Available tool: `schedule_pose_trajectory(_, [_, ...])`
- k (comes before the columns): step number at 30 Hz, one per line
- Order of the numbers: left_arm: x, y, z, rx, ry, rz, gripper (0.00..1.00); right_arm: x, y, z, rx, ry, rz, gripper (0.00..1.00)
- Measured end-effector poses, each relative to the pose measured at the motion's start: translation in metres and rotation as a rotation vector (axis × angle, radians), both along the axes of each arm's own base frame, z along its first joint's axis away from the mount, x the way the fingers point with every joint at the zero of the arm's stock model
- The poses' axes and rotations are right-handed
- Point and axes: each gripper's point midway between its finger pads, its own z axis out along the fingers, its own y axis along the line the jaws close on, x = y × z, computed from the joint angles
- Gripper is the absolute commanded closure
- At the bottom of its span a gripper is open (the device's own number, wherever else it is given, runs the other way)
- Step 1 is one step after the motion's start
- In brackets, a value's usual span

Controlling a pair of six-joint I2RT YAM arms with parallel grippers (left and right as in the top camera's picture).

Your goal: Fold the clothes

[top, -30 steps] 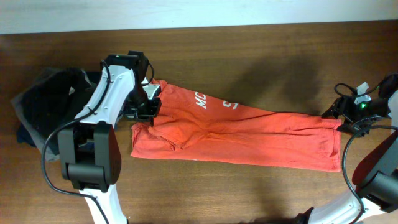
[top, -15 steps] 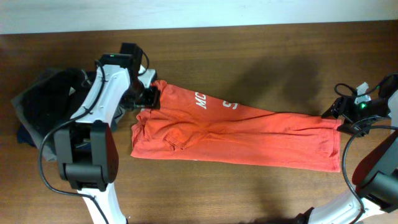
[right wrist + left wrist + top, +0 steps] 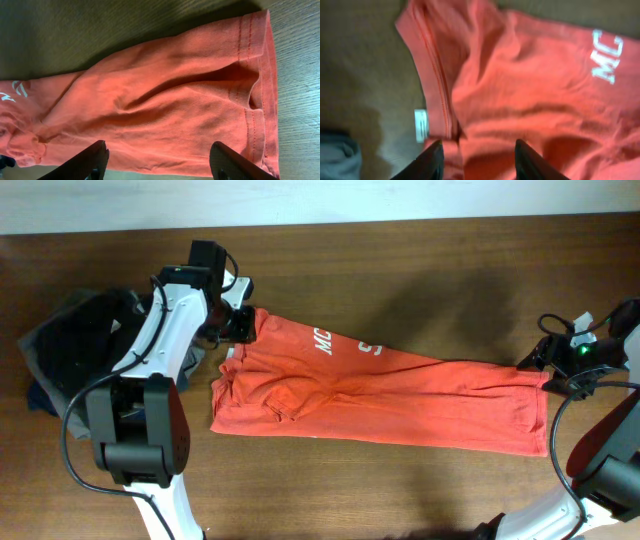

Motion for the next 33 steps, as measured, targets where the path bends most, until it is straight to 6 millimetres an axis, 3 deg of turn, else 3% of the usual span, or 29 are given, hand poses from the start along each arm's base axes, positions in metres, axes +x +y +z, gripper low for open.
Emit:
schedule_pose_trajectory(4, [0.015, -0.002, -0.008, -0.008, -0.041, -0.002, 0.49, 0.0, 0.0, 0.0, 0.0, 0.0, 0.0, 0.3])
schedule_pose_trajectory(11, [0.015, -0.012, -0.055, -0.058, 0.04, -0.015, 0.54, 0.0, 0.0, 0.0, 0.0, 0.0, 0.0, 0.3])
schedule_pose_trajectory(14, [0.018, -0.015, -0.058, -0.073, 0.033, -0.018, 0.58, 0.0, 0.0, 0.0, 0.0, 0.0, 0.0, 0.3])
schedule_pose_trajectory(16, [0.018, -0.016, -0.057, -0.079, 0.03, -0.019, 0.67, 0.0, 0.0, 0.0, 0.0, 0.0, 0.0, 0.3])
schedule_pose_trajectory(18, [0.018, -0.017, -0.057, -0.081, 0.029, -0.022, 0.84, 0.0, 0.0, 0.0, 0.0, 0.0, 0.0, 0.3])
schedule_pose_trajectory(19, [0.018, -0.017, -0.057, -0.084, 0.03, -0.021, 0.99, 0.0, 0.0, 0.0, 0.0, 0.0, 0.0, 0.3])
schedule_pose_trajectory(20, [0.018, -0.017, -0.057, -0.084, 0.029, -0.025, 1.0, 0.0, 0.0, 0.0, 0.0, 0.0, 0.0, 0.3])
schedule_pose_trajectory(28, [-0.006, -0.015, -0.053, -0.08, 0.138, -0.022, 0.99, 0.0, 0.0, 0.0, 0.0, 0.0, 0.0, 0.3])
schedule_pose_trajectory(29, [-0.006, -0.015, -0.049, -0.079, 0.145, -0.021, 0.91, 0.0, 0.0, 0.0, 0.0, 0.0, 0.0, 0.31])
schedule_pose_trajectory(30, [-0.005, -0.015, -0.046, -0.079, 0.142, -0.02, 0.7, 0.0, 0.0, 0.0, 0.0, 0.001, 0.0, 0.3])
schedule_pose_trajectory(33, [0.003, -0.013, -0.036, -0.078, 0.114, -0.018, 0.56, 0.0, 0.0, 0.0, 0.0, 0.0, 0.0, 0.31])
